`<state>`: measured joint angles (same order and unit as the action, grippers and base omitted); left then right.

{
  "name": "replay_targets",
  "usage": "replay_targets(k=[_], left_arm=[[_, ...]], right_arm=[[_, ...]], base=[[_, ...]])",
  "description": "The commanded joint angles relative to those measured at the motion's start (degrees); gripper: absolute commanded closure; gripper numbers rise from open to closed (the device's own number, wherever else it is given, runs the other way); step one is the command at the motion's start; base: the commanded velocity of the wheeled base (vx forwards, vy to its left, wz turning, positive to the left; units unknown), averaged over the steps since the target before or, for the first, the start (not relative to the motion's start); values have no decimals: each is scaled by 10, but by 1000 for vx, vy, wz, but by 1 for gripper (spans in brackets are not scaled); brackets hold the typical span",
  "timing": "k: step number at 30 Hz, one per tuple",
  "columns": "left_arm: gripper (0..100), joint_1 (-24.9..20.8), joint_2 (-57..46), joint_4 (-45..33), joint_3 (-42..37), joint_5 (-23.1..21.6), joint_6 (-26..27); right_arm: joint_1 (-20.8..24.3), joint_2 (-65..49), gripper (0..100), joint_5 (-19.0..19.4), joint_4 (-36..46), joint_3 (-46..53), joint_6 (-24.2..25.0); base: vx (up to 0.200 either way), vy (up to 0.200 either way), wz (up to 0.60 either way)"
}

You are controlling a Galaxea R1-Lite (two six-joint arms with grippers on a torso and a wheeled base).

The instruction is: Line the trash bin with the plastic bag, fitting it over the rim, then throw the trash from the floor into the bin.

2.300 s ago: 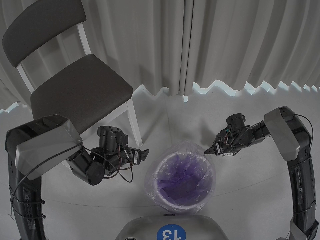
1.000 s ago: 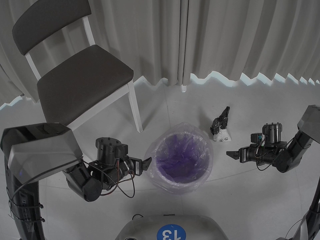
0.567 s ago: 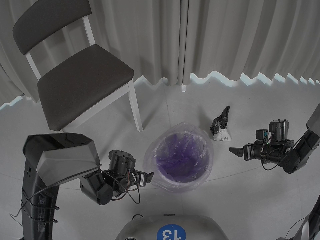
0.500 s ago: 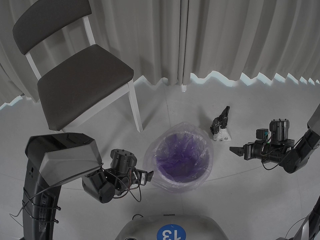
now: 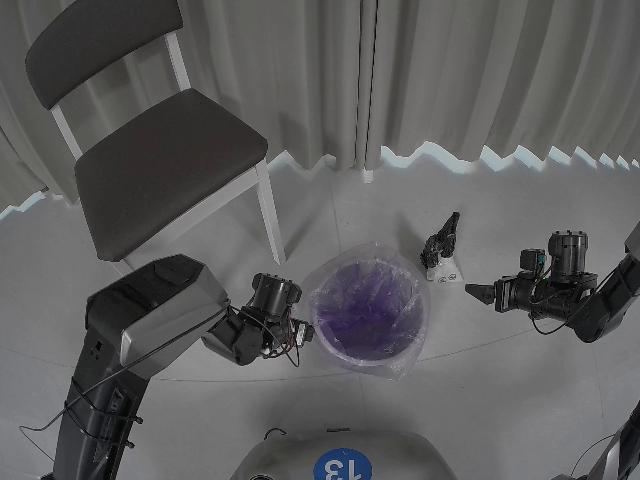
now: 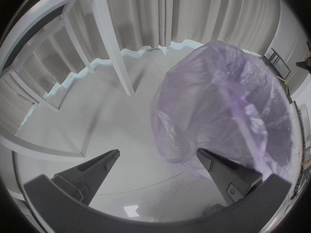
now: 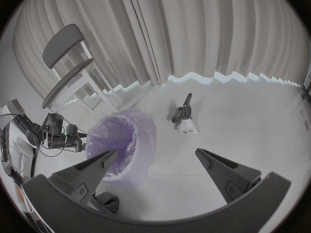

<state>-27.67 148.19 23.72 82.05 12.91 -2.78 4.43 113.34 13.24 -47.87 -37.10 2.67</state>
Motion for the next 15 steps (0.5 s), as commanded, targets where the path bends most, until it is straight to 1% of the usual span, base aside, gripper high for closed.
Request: replay_targets(k=[1, 3, 9, 13, 14, 15], left_arm=[[0, 3, 51, -66, 94, 14, 5], [0, 4, 55, -83, 113, 19, 5], [0, 9, 53, -79, 104, 42, -1], [0, 8, 22, -65, 63, 38, -28], [0, 8, 22, -65, 63, 38, -28], [0, 8, 3, -47, 39, 34, -38]], right_arm=[[-11, 1, 0, 5, 1, -5, 0], [-14, 7, 0, 6, 4, -6, -1], [-13, 43, 0, 7, 12, -13, -3], [-10, 65, 0, 9, 11, -16, -2], [-10, 65, 0, 9, 11, -16, -2], [-9, 68, 0, 13, 11, -16, -2]], base=[[0, 0, 0], [0, 0, 0], [0, 0, 0], [0, 0, 0], [0, 0, 0], [0, 0, 0]])
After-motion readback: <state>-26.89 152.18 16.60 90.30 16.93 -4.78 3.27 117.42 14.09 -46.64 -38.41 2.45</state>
